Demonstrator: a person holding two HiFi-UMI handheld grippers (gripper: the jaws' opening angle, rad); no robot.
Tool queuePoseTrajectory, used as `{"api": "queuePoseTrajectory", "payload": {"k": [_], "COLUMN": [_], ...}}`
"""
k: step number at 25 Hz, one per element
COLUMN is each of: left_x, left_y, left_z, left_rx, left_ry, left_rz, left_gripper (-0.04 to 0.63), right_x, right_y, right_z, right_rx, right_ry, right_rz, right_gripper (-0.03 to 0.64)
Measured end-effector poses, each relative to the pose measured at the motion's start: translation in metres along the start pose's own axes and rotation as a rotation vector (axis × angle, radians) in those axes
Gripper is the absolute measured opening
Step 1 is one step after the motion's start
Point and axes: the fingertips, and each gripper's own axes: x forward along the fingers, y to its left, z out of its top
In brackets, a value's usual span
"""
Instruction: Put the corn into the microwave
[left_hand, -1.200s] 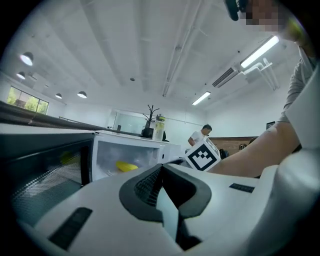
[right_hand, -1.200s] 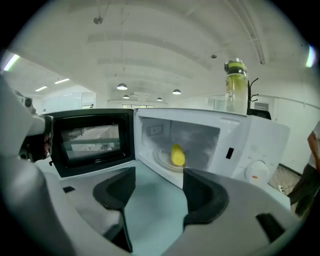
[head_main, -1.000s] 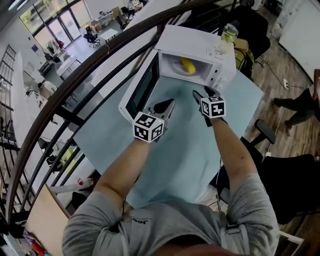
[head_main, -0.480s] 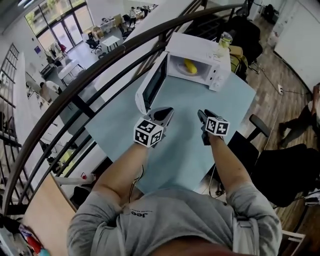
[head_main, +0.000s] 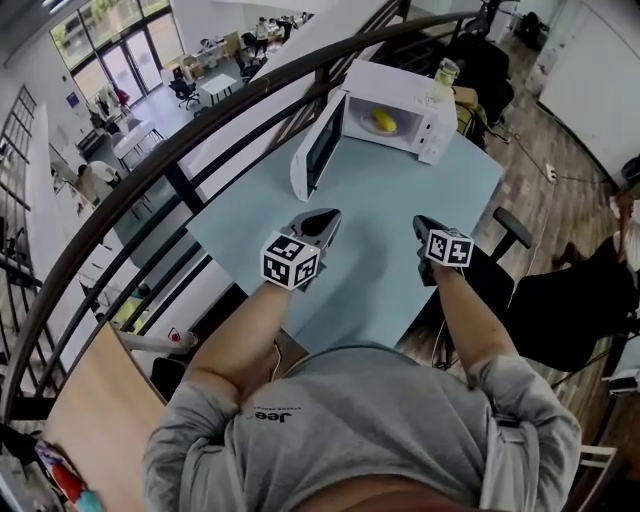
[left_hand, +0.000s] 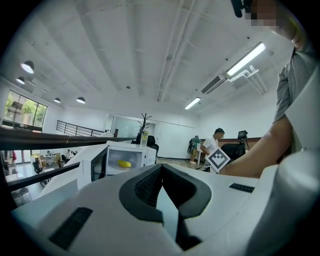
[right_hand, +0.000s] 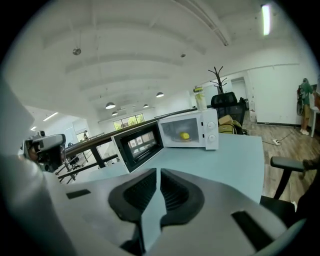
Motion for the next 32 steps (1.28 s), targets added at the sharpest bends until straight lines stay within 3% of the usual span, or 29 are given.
{"api": "queuePoseTrajectory", "payload": {"k": [13, 22, 32], "left_x": [-0.088, -0.110, -0.097], "left_y": [-0.048, -0.082, -0.140], "left_z": [0.029, 0.046, 0.030], "left_rx": [0.045, 0.057, -0.015], "left_ry": [-0.020, -0.033, -0.043], "left_rz": [-0.036, -0.027, 0.047], "left_gripper": [0.018, 0.018, 0.018], "right_x": [-0.124, -0.173, -0.231], "right_y": [0.022, 0.041, 0.035], "right_z": [0.005, 0.035, 0.035], "right_rx": [-0.007, -0.086, -0.166], "right_ry": [-0.044, -0.102, -0.120], "right_rz": [-0.040, 0.038, 0.176], "right_gripper": [0.020, 0.018, 0.018]}}
